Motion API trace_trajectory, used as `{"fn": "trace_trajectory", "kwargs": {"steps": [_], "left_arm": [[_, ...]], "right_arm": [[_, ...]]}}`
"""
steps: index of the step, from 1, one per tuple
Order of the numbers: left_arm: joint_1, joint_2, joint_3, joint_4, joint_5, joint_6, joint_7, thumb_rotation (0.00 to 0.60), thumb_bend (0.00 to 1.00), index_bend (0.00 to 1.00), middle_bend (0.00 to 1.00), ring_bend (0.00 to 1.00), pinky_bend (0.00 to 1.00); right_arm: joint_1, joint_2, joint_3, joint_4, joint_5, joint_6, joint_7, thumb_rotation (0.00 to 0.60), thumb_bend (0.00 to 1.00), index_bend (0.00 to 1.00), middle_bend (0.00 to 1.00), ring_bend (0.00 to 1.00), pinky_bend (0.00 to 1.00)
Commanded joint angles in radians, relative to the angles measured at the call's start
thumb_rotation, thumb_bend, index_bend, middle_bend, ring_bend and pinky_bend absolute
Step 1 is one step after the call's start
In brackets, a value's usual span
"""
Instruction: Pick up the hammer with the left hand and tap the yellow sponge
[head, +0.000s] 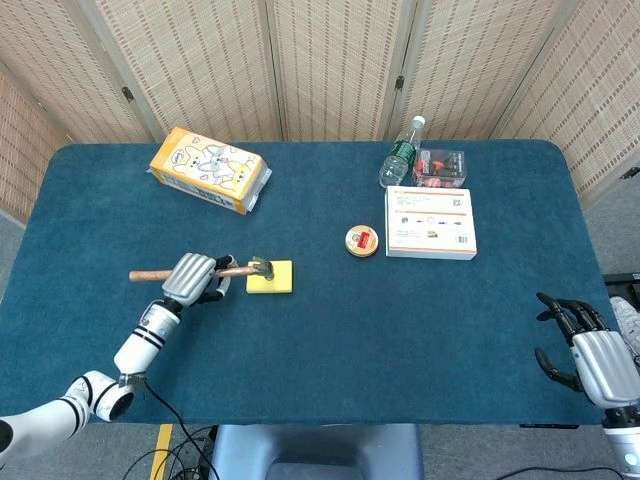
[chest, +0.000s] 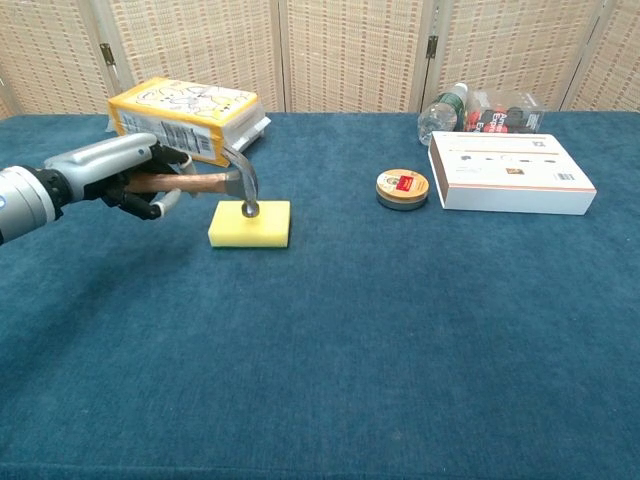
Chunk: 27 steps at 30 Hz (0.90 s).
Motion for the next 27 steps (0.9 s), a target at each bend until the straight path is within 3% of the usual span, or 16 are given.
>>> {"fn": "trace_trajectory", "kwargs": {"steps": [1, 17, 27], "left_arm": [[0.016, 0.043, -0.005, -0.053, 0.003, 0.032, -0.020, 0.600, 0.71, 0.79, 0.86, 0.83, 0.78], [-0.001, -0.045, 0.028, 0.058, -0.026, -0.045, 0.042, 0.600, 0.71, 0.79, 0.86, 0.83, 0.78], [0.051, 0.092, 0.015, -0.081, -0.013, 0.058, -0.025, 0.600, 0.71, 0.79, 0.86, 0.82, 0.78]], "right_arm": [[0.001, -0.002, 0.000, 0.003, -0.001, -0.002, 0.002, 0.600, 0.29, 0.12, 0.37, 0.19, 0.18], [-0.002, -0.004, 0.002, 0.003, 0.002, 0.000, 0.001, 0.600, 0.29, 0.12, 0.37, 0.19, 0.18], [-0.005, -0.007, 0.000, 0.015, -0.011, 0.010, 0.017, 0.600, 0.29, 0.12, 0.37, 0.19, 0.18]]}}
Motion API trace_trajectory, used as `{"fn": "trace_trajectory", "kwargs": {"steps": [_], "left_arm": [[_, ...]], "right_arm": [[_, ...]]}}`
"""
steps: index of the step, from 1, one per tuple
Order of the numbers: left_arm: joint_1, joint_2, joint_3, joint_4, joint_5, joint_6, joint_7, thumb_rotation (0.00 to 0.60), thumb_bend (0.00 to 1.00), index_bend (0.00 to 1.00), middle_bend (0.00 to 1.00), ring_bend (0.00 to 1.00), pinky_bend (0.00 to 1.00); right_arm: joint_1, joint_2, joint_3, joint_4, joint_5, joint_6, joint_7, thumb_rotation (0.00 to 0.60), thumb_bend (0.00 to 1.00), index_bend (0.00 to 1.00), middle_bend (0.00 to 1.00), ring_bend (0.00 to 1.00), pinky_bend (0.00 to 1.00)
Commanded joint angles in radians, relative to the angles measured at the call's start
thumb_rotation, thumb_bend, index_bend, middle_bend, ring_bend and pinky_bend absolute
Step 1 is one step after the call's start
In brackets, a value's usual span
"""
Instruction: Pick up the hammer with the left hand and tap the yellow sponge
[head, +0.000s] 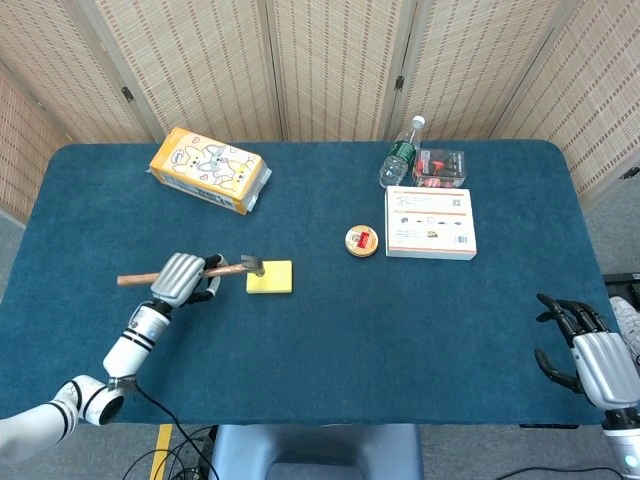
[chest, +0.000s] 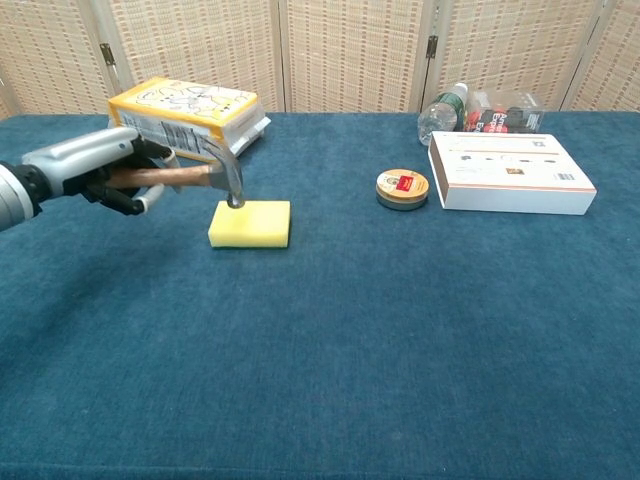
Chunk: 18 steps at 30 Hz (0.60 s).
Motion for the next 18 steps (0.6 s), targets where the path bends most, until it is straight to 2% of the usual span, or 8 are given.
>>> {"fn": "trace_trajectory", "kwargs": {"steps": [1, 7, 13, 15, 17, 18], "left_arm": [[0.032, 0.052, 0.007, -0.045, 0.009, 0.037, -0.029, 0.600, 0.71, 0.79, 0.86, 0.82, 0.78], [0.086, 0.107, 0.066, -0.064, 0.033, 0.051, -0.058, 0.600, 0.71, 0.71, 0.81, 0.71, 0.75], [0.105, 0.164, 0.131, -0.104, 0.058, -0.002, -0.073, 0.600, 0.71, 0.58, 0.67, 0.57, 0.62], [0.100, 0.174, 0.141, -0.117, 0.057, -0.030, -0.062, 0.600, 0.68, 0.52, 0.60, 0.50, 0.55], [0.093, 0.176, 0.141, -0.125, 0.045, -0.059, -0.049, 0.600, 0.56, 0.39, 0.46, 0.33, 0.44], [0.091, 0.177, 0.138, -0.128, 0.038, -0.067, -0.040, 0.600, 0.47, 0.30, 0.35, 0.22, 0.37]], "right_arm": [[0.002, 0.000, 0.000, 0.002, -0.003, -0.002, 0.004, 0.600, 0.29, 0.12, 0.37, 0.19, 0.18], [0.006, -0.002, -0.001, 0.008, -0.013, -0.003, 0.012, 0.600, 0.29, 0.12, 0.37, 0.19, 0.18], [0.005, -0.002, -0.003, 0.008, -0.018, 0.003, 0.013, 0.600, 0.29, 0.12, 0.37, 0.19, 0.18], [0.006, -0.005, -0.004, 0.009, -0.021, 0.001, 0.014, 0.600, 0.29, 0.12, 0.37, 0.19, 0.18], [0.007, -0.006, -0.005, 0.011, -0.024, 0.001, 0.017, 0.600, 0.29, 0.12, 0.37, 0.19, 0.18], [0.007, -0.006, -0.005, 0.012, -0.025, 0.003, 0.019, 0.600, 0.29, 0.12, 0.37, 0.19, 0.18]]}}
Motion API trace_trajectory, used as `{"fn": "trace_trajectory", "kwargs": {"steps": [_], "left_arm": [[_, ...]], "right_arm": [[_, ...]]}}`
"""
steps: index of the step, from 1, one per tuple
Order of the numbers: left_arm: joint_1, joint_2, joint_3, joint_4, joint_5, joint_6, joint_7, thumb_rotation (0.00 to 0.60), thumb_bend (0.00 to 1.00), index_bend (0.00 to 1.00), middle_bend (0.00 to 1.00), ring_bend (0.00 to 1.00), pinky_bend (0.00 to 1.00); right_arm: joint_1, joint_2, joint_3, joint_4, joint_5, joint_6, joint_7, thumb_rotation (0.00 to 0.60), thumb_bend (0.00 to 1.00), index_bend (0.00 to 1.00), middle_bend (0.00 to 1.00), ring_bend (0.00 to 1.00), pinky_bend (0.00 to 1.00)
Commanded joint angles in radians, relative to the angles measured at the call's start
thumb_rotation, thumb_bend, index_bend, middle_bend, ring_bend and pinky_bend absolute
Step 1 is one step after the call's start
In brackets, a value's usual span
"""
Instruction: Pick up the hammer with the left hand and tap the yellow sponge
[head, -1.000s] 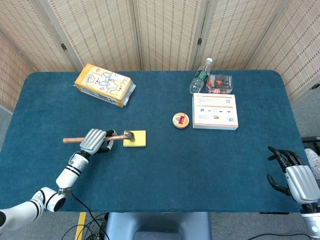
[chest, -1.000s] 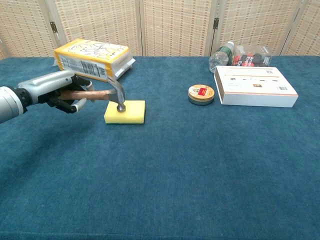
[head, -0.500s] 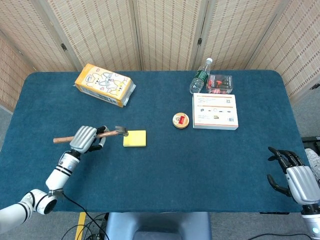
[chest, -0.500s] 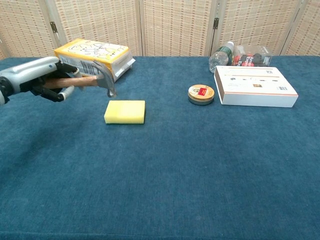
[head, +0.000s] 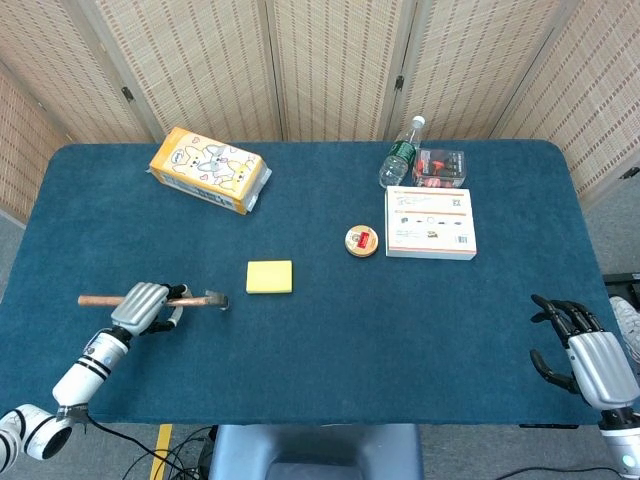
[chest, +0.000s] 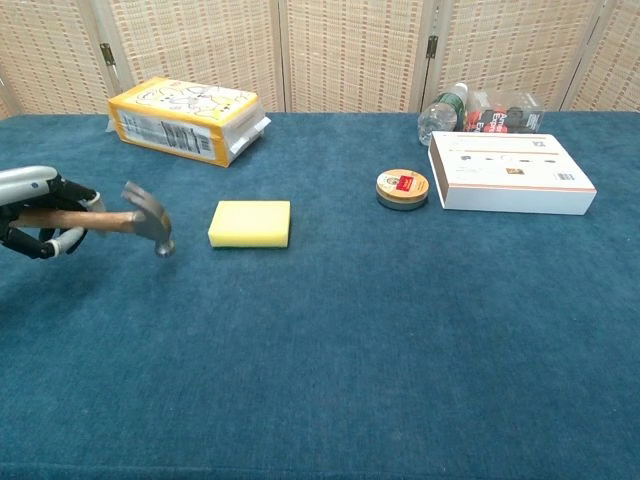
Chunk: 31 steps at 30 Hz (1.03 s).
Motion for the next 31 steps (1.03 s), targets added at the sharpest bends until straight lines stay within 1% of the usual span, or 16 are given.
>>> {"fn": "trace_trajectory", "kwargs": {"steps": [1, 3, 5, 7, 9, 12, 18, 22, 27, 31], "left_arm": [[-0.009, 0.011, -0.003, -0.020, -0.023, -0.037, 0.033, 0.600, 0.43, 0.24, 0.29, 0.16, 0.34], [-0.012, 0.020, -0.012, -0.038, -0.038, -0.046, 0.049, 0.600, 0.36, 0.11, 0.17, 0.04, 0.27], [-0.009, 0.031, -0.025, -0.058, -0.051, -0.037, 0.064, 0.600, 0.32, 0.03, 0.11, 0.00, 0.25], [-0.004, 0.044, -0.035, -0.079, -0.058, -0.023, 0.075, 0.600, 0.31, 0.00, 0.08, 0.00, 0.24], [0.008, 0.064, -0.044, -0.116, -0.057, 0.011, 0.084, 0.600, 0.31, 0.00, 0.06, 0.00, 0.23], [0.035, 0.102, -0.055, -0.189, -0.055, 0.070, 0.102, 0.600, 0.30, 0.00, 0.06, 0.00, 0.23], [0.115, 0.168, -0.063, -0.342, -0.072, 0.205, 0.215, 0.600, 0.30, 0.01, 0.06, 0.00, 0.23], [0.182, 0.208, -0.052, -0.441, -0.100, 0.280, 0.297, 0.600, 0.30, 0.05, 0.06, 0.00, 0.23], [0.283, 0.224, -0.038, -0.508, -0.134, 0.406, 0.382, 0.600, 0.30, 0.10, 0.07, 0.00, 0.23], [0.358, 0.211, -0.028, -0.515, -0.139, 0.508, 0.432, 0.600, 0.30, 0.12, 0.08, 0.02, 0.23]], "right_arm": [[-0.001, 0.000, 0.000, 0.004, -0.001, 0.004, 0.005, 0.600, 0.29, 0.12, 0.37, 0.19, 0.18], [-0.004, 0.003, 0.001, 0.006, 0.001, 0.009, 0.010, 0.600, 0.29, 0.12, 0.37, 0.19, 0.18], [-0.007, 0.004, 0.001, 0.010, 0.002, 0.014, 0.016, 0.600, 0.29, 0.12, 0.37, 0.19, 0.18], [-0.008, 0.004, 0.000, 0.013, 0.002, 0.015, 0.019, 0.600, 0.29, 0.12, 0.37, 0.19, 0.18], [-0.009, 0.003, 0.000, 0.018, 0.003, 0.016, 0.024, 0.600, 0.29, 0.12, 0.37, 0.19, 0.18], [-0.010, 0.001, 0.000, 0.023, 0.002, 0.020, 0.030, 0.600, 0.29, 0.12, 0.37, 0.19, 0.18], [-0.006, 0.004, 0.001, 0.027, -0.003, 0.018, 0.032, 0.600, 0.29, 0.12, 0.37, 0.19, 0.18], [-0.001, 0.005, 0.002, 0.028, -0.002, 0.011, 0.033, 0.600, 0.29, 0.12, 0.37, 0.19, 0.18], [0.001, 0.004, 0.004, 0.034, 0.003, 0.007, 0.040, 0.600, 0.29, 0.12, 0.37, 0.19, 0.18], [0.008, 0.001, 0.005, 0.040, 0.002, 0.001, 0.047, 0.600, 0.29, 0.12, 0.37, 0.19, 0.18]]}}
